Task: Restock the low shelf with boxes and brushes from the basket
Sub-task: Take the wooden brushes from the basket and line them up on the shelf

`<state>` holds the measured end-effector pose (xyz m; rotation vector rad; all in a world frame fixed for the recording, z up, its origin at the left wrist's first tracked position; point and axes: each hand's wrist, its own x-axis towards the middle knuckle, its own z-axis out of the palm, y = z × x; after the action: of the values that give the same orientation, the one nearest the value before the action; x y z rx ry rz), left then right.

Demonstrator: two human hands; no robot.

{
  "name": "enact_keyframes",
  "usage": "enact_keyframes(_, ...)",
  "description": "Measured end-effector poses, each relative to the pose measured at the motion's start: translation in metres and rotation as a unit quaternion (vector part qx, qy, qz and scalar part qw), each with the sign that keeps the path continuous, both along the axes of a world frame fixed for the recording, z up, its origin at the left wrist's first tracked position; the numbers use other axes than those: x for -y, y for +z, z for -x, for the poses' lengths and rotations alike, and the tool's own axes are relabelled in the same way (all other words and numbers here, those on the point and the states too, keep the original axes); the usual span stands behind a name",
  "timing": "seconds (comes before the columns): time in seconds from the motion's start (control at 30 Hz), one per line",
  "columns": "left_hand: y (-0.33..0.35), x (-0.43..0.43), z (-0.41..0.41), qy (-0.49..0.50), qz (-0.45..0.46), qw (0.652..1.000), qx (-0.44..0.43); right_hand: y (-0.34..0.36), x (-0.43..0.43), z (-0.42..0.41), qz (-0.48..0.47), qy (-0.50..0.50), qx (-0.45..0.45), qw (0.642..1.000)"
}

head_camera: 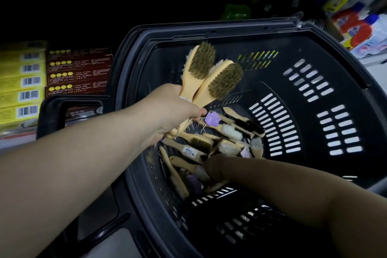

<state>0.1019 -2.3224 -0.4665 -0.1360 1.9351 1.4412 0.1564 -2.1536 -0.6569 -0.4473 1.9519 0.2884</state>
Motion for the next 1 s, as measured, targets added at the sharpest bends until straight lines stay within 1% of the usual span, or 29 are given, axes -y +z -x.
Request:
enact_keyframes(0.07,0.0,0.001,0.001,0.004,0.002,1.0,-0.007,0.011,0.003,0.011,-0.002,0.022,-0.008,1.0)
enact_keyframes(0.1,0.0,0.0,0.001,0.005,-0.001,1.0,-0.006,0.021,0.001,0.02,0.011,0.005,-0.008,1.0)
enact_keyframes(0.17,0.0,0.0,0.002,0.008,-0.012,1.0,0.003,0.051,-0.013,0.041,0.065,-0.065,-0.026,0.995)
enact_keyframes(0.23,0.0,0.0,0.002,0.017,-0.027,0.999,0.011,0.089,-0.034,0.061,0.159,-0.174,-0.035,0.971)
enact_keyframes(0.27,0.0,0.001,0.003,0.02,-0.032,0.999,0.009,0.108,-0.044,0.068,0.209,-0.223,-0.03,0.952)
enact_keyframes(0.33,0.0,0.001,0.004,0.021,-0.031,0.999,-0.007,0.142,-0.057,0.073,0.301,-0.286,-0.041,0.909)
enact_keyframes(0.37,0.001,0.001,0.003,0.022,-0.028,0.999,-0.015,0.154,-0.061,0.071,0.341,-0.332,-0.044,0.878)
enact_keyframes(0.47,0.002,0.0,0.003,0.023,-0.026,0.999,-0.015,0.176,-0.063,0.068,0.448,-0.498,-0.029,0.742)
enact_keyframes(0.5,0.002,-0.001,0.002,0.023,-0.033,0.999,-0.005,0.18,-0.062,0.068,0.469,-0.524,-0.024,0.711)
enact_keyframes(0.53,0.003,0.0,0.002,0.024,-0.045,0.999,0.007,0.183,-0.061,0.068,0.487,-0.538,-0.017,0.688)
enact_keyframes(0.67,0.002,0.001,0.001,0.019,-0.065,0.997,0.027,0.188,-0.048,0.068,0.517,-0.578,-0.029,0.631)
enact_keyframes(0.73,0.002,0.002,0.002,0.016,-0.091,0.995,0.038,0.189,-0.043,0.069,0.518,-0.599,-0.054,0.608)
enact_keyframes(0.77,0.003,0.002,0.002,0.008,-0.105,0.993,0.044,0.19,-0.041,0.069,0.515,-0.602,-0.07,0.607)
enact_keyframes(0.83,0.005,0.003,0.001,-0.02,-0.117,0.992,0.05,0.189,-0.04,0.071,0.506,-0.595,-0.098,0.617)
enact_keyframes(0.9,0.004,0.003,0.001,-0.047,-0.096,0.993,0.045,0.186,-0.04,0.073,0.507,-0.584,-0.105,0.625)
enact_keyframes(0.93,0.003,0.003,0.001,-0.05,-0.083,0.994,0.042,0.183,-0.042,0.073,0.517,-0.583,-0.094,0.619)
enact_keyframes(0.97,0.002,0.003,0.001,-0.042,-0.074,0.996,0.038,0.179,-0.044,0.073,0.532,-0.587,-0.068,0.606)
enact_keyframes(1.0,0.001,0.003,0.001,-0.029,-0.068,0.997,0.03,0.175,-0.048,0.072,0.552,-0.591,-0.021,0.588)
